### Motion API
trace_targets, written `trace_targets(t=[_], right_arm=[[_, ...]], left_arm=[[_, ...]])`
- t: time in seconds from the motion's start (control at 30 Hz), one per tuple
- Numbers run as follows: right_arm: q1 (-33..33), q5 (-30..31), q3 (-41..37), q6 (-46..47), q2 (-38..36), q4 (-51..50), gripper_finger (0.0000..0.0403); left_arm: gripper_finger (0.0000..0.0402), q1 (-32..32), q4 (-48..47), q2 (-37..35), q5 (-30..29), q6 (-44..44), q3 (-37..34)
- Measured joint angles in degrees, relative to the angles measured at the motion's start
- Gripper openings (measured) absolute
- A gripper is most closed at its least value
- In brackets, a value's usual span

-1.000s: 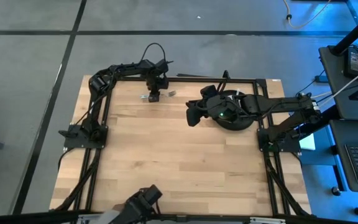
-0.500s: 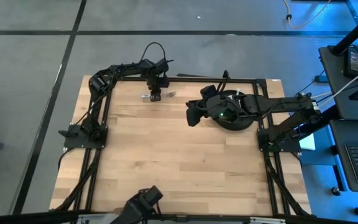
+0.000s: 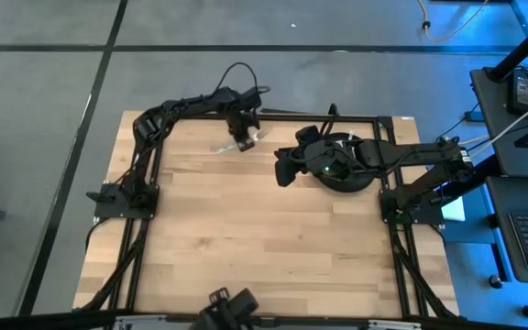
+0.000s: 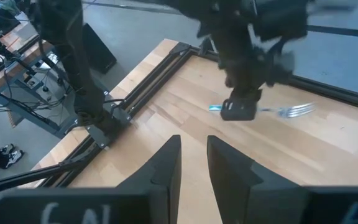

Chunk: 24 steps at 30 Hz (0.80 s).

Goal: Set table place
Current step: Put the fork on the middle left side of the table

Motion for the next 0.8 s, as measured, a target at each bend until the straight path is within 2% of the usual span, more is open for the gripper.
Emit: trace_targets(t=[0.17,0.27,0.4,0.57,0.67,0.8], right_arm=[[0.59,0.46,0.0,-2.9,-0.2,-1.88,0.0075],[2.55,5.44,0.27,-6.37,-0.87,-3.65,0.0063],[6.97,14.42,2.92,-11.37,-3.12,-10.17,0.0046],[13.16,24.25,4.14,-10.24,-7.81,-16.85,0.0037],[15.9,26.57,3.41,-8.14,-11.03,-21.02,0.0038],[18.22,26.12,2.93,-4.91,-13.95,-27.93,0.0039]], left_arm=[[0.0007,-3.99,0.4,-2.49,-3.92,-5.02,8.42],[0.0007,-5.02,-1.67,-2.41,-6.52,-10.51,11.7],[0.0008,-5.04,-2.58,-2.35,-6.24,-18.31,12.06],[0.0009,-7.4,-2.02,-2.3,-5.51,-26.06,12.06],[0.001,-9.09,-0.32,-2.3,-5.61,-29.14,12.06],[0.001,-11.74,4.95,-2.3,-6.21,-33.11,12.07]])
